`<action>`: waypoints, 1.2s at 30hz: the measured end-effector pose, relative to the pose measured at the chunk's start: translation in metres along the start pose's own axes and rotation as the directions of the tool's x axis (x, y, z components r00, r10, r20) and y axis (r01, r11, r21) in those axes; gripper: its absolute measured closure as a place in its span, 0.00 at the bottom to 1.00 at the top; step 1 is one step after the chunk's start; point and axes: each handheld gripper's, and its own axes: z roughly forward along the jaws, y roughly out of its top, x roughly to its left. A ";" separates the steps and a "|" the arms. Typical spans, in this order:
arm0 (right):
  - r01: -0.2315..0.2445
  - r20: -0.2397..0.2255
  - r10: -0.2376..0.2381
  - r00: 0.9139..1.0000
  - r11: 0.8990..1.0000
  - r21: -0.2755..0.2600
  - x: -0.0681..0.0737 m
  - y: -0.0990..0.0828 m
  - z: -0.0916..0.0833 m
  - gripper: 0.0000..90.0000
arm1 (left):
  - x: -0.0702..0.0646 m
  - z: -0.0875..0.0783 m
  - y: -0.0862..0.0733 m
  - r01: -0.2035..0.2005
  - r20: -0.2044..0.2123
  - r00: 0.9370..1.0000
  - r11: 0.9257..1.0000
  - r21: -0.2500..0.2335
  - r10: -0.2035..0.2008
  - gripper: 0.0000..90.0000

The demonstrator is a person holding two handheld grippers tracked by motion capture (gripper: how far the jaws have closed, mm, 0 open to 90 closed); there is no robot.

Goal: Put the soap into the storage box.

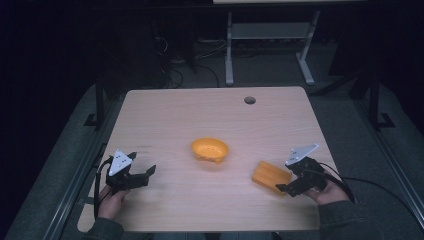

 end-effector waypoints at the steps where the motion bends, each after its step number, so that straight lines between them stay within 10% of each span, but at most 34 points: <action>1: 0.000 0.000 0.000 1.000 1.000 0.000 0.000 0.000 0.000 0.18 | 0.000 0.000 0.000 0.000 0.000 1.000 1.000 0.000 0.000 0.16; 36: 0.034 -0.025 -0.031 0.999 0.989 0.144 -0.001 0.026 0.050 0.18 | 0.001 0.000 0.000 0.006 0.004 1.000 1.000 -0.006 -0.006 0.16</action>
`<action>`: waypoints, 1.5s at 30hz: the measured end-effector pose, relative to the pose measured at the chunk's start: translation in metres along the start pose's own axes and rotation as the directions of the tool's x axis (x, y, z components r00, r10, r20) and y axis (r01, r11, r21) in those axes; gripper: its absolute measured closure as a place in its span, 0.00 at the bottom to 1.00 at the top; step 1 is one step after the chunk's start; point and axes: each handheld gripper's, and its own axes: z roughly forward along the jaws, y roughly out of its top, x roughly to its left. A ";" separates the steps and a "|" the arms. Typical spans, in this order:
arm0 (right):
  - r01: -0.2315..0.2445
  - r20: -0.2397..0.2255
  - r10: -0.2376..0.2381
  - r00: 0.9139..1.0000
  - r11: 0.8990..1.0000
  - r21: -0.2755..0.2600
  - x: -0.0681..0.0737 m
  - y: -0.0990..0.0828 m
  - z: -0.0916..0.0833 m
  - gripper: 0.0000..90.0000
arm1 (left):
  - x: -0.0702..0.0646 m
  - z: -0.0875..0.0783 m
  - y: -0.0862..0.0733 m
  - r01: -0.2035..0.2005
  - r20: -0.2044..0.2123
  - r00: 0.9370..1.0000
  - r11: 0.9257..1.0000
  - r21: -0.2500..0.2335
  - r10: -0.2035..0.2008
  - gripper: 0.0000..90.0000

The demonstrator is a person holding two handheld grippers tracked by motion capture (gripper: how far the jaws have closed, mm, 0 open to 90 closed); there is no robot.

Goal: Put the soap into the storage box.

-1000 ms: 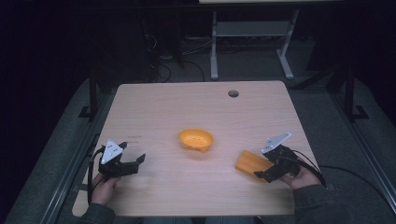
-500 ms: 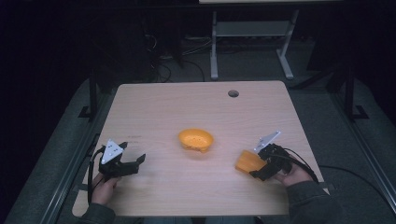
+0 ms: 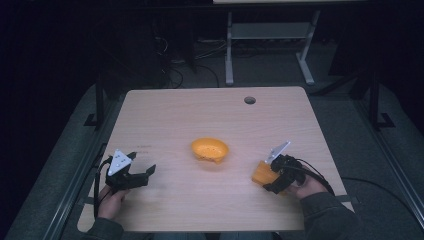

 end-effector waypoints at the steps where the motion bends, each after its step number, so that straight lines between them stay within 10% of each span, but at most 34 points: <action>1: 0.001 -0.002 -0.001 1.000 1.000 0.005 0.000 0.000 0.001 0.18 | 0.000 0.000 0.000 -0.001 0.000 1.000 1.000 0.001 0.001 0.16; 29: 0.035 -0.026 -0.035 0.999 0.999 0.003 0.002 0.004 0.002 0.23 | 0.001 -0.001 0.000 0.008 -0.005 1.000 1.000 -0.009 -0.008 0.16; 45: 0.092 -0.012 -0.092 0.996 0.994 -0.054 -0.002 0.042 -0.016 0.23 | 0.003 -0.002 0.000 0.016 -0.009 1.000 1.000 -0.011 -0.016 0.16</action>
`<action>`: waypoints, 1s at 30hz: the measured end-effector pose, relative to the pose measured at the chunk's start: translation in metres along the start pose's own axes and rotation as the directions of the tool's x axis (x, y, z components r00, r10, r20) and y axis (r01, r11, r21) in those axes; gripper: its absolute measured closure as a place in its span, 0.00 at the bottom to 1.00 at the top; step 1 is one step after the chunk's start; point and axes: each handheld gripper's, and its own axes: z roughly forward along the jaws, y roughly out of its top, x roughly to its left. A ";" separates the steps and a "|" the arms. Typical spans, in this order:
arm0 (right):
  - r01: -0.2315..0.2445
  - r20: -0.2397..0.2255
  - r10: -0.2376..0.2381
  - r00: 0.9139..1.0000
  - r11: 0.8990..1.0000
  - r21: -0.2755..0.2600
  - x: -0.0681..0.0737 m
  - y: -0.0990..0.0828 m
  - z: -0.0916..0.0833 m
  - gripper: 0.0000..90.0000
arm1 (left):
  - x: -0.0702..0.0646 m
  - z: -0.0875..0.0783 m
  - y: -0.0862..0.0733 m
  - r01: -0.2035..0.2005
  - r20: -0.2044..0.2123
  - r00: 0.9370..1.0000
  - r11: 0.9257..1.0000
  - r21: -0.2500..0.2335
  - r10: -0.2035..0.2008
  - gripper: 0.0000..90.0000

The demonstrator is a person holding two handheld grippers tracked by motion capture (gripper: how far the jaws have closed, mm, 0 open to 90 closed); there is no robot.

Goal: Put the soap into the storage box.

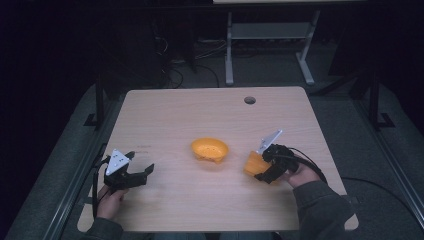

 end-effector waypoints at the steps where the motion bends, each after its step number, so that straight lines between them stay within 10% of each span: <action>1: 0.004 0.002 -0.004 1.000 1.000 0.000 -0.001 0.003 0.000 0.23 | 0.000 0.000 0.000 -0.001 0.000 1.000 1.000 0.000 0.001 0.16; 30: 0.108 -0.021 -0.109 0.994 0.994 -0.021 -0.010 0.070 0.004 0.23 | 0.001 -0.001 0.000 -0.001 0.002 1.000 1.000 -0.001 0.001 0.16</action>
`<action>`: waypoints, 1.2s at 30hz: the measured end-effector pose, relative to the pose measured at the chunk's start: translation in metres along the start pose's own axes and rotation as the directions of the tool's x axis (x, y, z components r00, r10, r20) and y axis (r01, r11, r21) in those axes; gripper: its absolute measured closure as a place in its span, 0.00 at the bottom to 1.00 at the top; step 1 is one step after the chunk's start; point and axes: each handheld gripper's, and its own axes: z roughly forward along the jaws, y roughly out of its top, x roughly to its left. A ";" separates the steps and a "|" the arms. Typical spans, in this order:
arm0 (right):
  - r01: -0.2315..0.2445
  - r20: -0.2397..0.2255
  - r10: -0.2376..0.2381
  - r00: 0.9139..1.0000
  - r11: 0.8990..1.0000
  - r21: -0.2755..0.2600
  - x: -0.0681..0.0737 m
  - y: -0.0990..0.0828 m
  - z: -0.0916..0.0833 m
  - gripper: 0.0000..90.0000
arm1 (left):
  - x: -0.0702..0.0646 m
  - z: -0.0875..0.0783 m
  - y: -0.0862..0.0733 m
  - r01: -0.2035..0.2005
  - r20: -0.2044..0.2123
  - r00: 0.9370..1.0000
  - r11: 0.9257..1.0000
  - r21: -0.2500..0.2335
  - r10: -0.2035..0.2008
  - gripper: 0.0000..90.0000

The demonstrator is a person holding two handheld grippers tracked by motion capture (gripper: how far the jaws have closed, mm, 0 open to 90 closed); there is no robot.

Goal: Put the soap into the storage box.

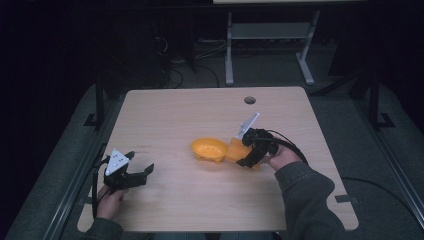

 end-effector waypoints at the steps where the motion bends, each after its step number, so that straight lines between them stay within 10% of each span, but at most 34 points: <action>1: 0.003 -0.001 -0.003 1.000 1.000 0.000 0.000 0.004 0.000 0.23 | 0.000 0.000 0.000 0.000 0.000 1.000 1.000 0.000 0.000 0.16; 36: 0.071 -0.032 -0.071 0.997 0.997 0.002 -0.012 0.063 0.013 0.23 | 0.000 0.000 0.000 0.001 0.001 1.000 1.000 -0.003 -0.001 0.16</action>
